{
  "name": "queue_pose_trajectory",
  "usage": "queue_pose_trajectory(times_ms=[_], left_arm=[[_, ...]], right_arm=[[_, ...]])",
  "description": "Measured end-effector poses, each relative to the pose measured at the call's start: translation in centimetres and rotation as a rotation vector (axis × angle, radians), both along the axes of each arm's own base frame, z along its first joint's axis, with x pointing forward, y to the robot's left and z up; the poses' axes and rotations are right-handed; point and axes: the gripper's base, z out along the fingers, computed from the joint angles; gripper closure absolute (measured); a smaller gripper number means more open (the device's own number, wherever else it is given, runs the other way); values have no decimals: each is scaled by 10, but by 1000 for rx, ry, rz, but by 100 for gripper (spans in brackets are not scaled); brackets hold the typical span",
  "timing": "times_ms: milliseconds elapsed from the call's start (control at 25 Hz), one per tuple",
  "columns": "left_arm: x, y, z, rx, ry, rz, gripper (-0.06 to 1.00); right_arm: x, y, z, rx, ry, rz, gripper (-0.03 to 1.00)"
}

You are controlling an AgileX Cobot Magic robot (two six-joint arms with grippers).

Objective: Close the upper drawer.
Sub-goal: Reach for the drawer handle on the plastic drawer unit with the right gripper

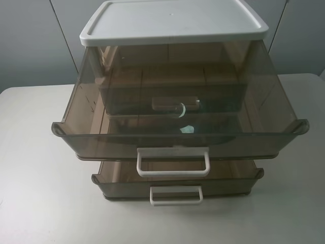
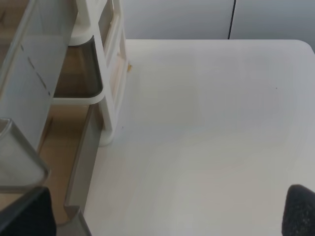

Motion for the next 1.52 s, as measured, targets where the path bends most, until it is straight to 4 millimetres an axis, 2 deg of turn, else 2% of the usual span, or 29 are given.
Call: queue_pose_trajectory(times_ms=[1520], left_arm=[[0, 0, 0, 0, 0, 0, 20]], right_arm=[[0, 0, 0, 0, 0, 0, 27]])
